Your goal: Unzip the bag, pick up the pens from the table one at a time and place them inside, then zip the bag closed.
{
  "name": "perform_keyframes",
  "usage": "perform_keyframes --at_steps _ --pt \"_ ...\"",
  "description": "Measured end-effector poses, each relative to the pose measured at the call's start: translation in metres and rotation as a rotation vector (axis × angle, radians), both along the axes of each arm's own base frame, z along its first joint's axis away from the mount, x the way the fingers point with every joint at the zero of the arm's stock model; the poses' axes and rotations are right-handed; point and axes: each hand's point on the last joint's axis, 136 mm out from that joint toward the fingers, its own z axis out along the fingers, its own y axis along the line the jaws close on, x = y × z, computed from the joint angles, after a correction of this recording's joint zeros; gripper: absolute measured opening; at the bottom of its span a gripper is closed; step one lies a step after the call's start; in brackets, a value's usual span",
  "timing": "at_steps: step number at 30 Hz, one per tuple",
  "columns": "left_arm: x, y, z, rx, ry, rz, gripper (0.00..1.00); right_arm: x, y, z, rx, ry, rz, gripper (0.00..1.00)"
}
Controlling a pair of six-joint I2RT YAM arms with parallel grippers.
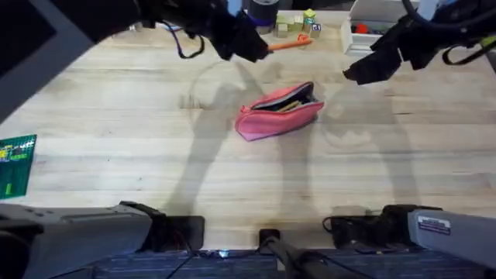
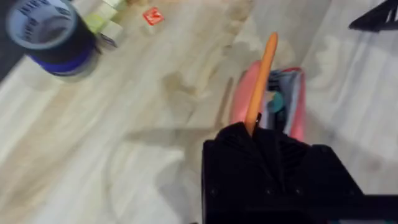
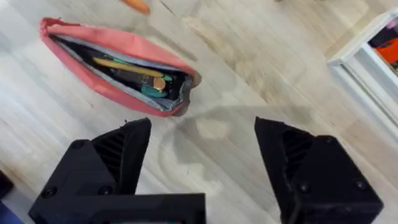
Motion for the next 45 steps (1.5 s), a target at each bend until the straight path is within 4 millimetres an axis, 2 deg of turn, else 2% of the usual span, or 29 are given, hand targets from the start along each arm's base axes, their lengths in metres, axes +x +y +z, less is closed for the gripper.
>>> perform_keyframes --at_steps 8,15,26,30,39,45 --pt "-0.018 -0.027 -0.003 -0.035 0.126 0.055 0.040 -0.006 -0.001 0.017 -0.004 -0.059 -0.004 0.997" --pt "-0.032 -0.045 -0.004 -0.049 0.191 0.072 0.040 -0.009 -0.005 0.023 -0.029 -0.081 -0.015 0.997" --pt "-0.045 -0.045 -0.017 0.007 0.253 0.101 0.041 -0.009 -0.005 0.023 -0.032 -0.082 -0.017 0.997" --pt "-0.046 -0.049 -0.031 0.034 0.291 0.097 0.041 -0.009 -0.005 0.023 -0.032 -0.082 -0.017 0.996" --pt "-0.046 -0.060 -0.084 0.114 0.421 0.096 0.041 -0.009 -0.005 0.023 -0.032 -0.082 -0.017 0.996" --pt "-0.044 -0.059 -0.101 0.141 0.456 0.107 0.041 -0.009 -0.005 0.023 -0.032 -0.082 -0.017 0.996"
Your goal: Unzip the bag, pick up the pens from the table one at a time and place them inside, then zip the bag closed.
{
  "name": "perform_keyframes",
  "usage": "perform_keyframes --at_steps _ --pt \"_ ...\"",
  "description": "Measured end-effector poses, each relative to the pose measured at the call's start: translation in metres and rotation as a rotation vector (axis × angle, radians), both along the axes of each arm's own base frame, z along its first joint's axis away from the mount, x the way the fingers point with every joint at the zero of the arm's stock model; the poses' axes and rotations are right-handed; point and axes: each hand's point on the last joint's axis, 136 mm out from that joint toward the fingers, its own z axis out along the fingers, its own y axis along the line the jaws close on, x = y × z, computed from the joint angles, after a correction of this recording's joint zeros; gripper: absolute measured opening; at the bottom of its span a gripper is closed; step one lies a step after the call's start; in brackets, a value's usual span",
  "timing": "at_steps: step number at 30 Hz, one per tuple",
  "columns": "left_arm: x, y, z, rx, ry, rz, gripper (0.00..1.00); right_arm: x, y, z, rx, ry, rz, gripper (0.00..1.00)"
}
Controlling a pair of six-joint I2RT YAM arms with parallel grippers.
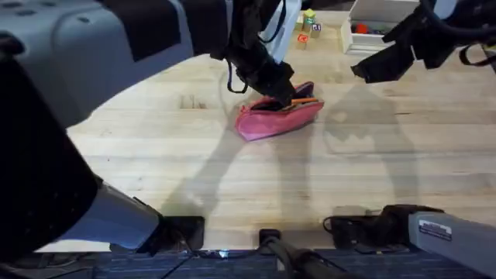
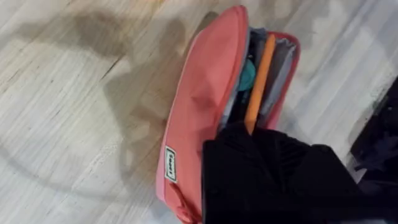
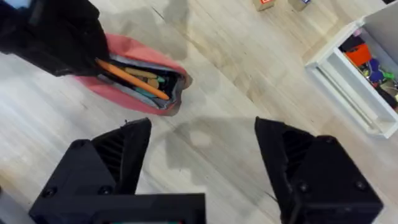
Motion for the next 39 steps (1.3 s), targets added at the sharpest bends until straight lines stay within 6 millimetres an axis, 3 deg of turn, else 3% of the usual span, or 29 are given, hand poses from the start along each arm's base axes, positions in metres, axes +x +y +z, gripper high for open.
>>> perform_keyframes --at_steps 11,21,22,23,26,28,30,39 --pt "-0.008 0.011 -0.030 0.093 0.091 0.013 0.041 0.000 0.000 0.000 0.000 0.000 0.000 0.996" --pt "-0.008 0.016 -0.033 0.124 0.092 0.021 0.046 0.000 0.000 0.000 0.000 0.000 0.000 0.996" --pt "-0.008 0.016 -0.033 0.125 0.090 0.021 0.092 0.000 0.000 0.000 0.000 0.000 0.000 0.996" --pt "-0.007 0.016 -0.033 0.126 0.088 0.022 0.210 0.000 0.000 0.000 0.000 0.000 0.000 0.996" --pt "-0.007 0.015 -0.032 0.124 0.085 0.020 0.693 0.000 0.000 0.000 0.000 0.000 0.000 0.996" --pt "-0.007 0.014 -0.032 0.123 0.083 0.018 0.952 0.000 0.000 0.000 0.000 0.000 0.000 0.996" --pt "-0.008 0.014 -0.032 0.123 0.083 0.014 0.990 0.000 0.000 0.000 0.000 0.000 0.000 0.996" --pt "-0.008 0.014 -0.032 0.122 0.082 0.012 0.994 0.000 0.000 0.000 0.000 0.000 0.000 0.996"
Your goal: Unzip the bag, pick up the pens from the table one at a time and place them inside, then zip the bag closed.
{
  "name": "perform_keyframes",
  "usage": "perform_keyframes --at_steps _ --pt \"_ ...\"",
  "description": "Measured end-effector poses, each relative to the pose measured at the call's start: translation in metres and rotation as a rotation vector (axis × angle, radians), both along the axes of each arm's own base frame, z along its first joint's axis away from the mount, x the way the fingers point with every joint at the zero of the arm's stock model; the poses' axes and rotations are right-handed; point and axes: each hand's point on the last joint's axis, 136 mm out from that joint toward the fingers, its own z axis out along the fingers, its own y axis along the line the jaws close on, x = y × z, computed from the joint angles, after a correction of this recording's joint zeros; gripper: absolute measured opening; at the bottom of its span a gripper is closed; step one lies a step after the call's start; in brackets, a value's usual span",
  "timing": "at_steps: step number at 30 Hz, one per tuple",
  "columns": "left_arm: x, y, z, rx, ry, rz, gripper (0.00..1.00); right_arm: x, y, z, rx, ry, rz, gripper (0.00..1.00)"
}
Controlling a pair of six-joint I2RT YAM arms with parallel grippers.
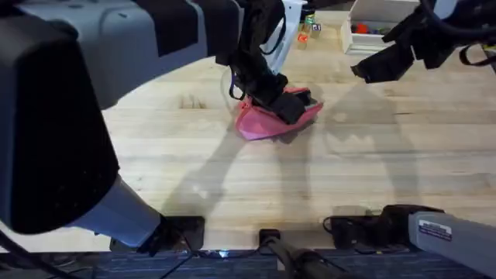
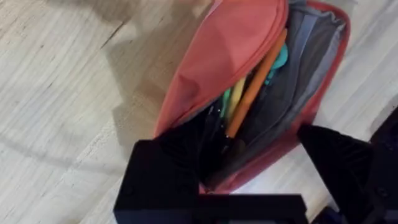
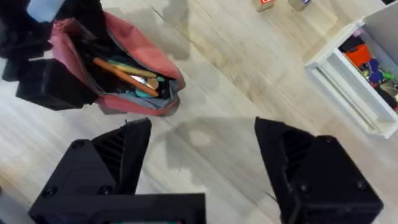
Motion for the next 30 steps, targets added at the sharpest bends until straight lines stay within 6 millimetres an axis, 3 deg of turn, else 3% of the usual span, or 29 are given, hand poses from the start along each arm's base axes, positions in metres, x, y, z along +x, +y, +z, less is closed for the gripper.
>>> perform_keyframes --at_steps 9,15,22,30 --pt "-0.001 0.000 0.005 -0.012 -0.045 -0.084 0.995 0.000 0.000 0.000 0.000 0.000 0.000 0.996" --pt "0.000 0.006 0.044 -0.057 -0.173 -0.149 0.995 0.000 0.000 0.000 0.000 0.000 0.000 0.996" --pt "-0.008 0.038 0.078 -0.052 -0.263 -0.213 0.995 -0.001 0.004 0.000 0.000 0.000 0.014 0.996" --pt "-0.008 0.092 0.090 -0.005 -0.316 -0.266 0.995 -0.010 0.046 0.000 0.000 0.000 0.150 0.996"
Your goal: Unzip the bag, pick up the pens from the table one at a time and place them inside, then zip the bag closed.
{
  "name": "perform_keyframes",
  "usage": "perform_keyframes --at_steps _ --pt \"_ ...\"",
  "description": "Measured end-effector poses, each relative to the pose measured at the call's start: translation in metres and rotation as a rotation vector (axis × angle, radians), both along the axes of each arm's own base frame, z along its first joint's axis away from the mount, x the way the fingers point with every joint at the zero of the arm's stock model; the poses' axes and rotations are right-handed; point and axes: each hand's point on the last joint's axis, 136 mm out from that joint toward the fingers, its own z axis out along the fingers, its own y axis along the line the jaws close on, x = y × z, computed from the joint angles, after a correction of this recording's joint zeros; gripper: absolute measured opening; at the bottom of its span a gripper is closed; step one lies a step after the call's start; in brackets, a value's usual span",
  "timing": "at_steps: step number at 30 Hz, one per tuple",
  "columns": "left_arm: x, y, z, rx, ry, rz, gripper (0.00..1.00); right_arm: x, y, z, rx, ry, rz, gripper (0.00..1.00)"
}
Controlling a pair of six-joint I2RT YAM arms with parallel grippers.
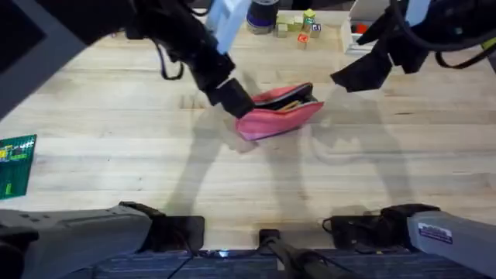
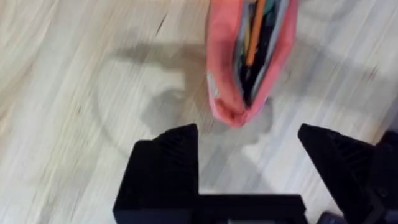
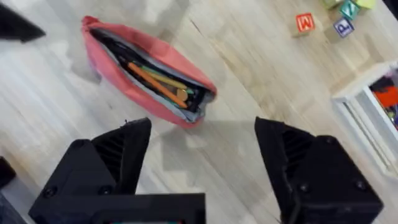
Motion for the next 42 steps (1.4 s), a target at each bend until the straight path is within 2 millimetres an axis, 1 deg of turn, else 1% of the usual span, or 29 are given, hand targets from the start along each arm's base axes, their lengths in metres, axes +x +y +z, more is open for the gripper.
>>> perform_keyframes --at_steps 4,11,15,20,26,29,35,40,42 --pt "-0.002 0.019 -0.002 -0.002 0.022 -0.006 0.995 -0.002 0.005 0.000 0.000 0.000 0.018 0.997" --pt "-0.005 0.048 -0.002 -0.014 0.047 -0.007 0.995 -0.002 0.006 0.000 0.000 0.000 0.019 0.997" --pt "-0.012 0.064 -0.002 -0.031 0.073 -0.012 0.996 -0.002 0.006 0.000 0.000 0.000 0.019 0.997" --pt "-0.021 0.078 0.001 -0.073 0.073 -0.062 0.998 -0.002 0.006 0.000 0.000 0.000 0.019 0.996" --pt "-0.024 0.093 0.008 -0.131 0.000 -0.157 0.998 -0.003 0.008 0.000 0.000 0.000 0.028 0.997" --pt "-0.023 0.099 0.012 -0.153 -0.054 -0.200 0.998 -0.005 0.016 0.000 0.000 0.000 0.052 0.997" --pt "-0.020 0.111 0.017 -0.177 -0.155 -0.262 0.997 -0.015 0.041 0.000 0.001 -0.004 0.136 0.997" --pt "-0.016 0.117 0.017 -0.170 -0.210 -0.297 0.997 -0.022 0.063 0.003 0.005 -0.024 0.211 0.996" --pt "-0.013 0.118 0.014 -0.169 -0.232 -0.303 0.996 -0.026 0.071 0.003 0.005 -0.024 0.239 0.996"
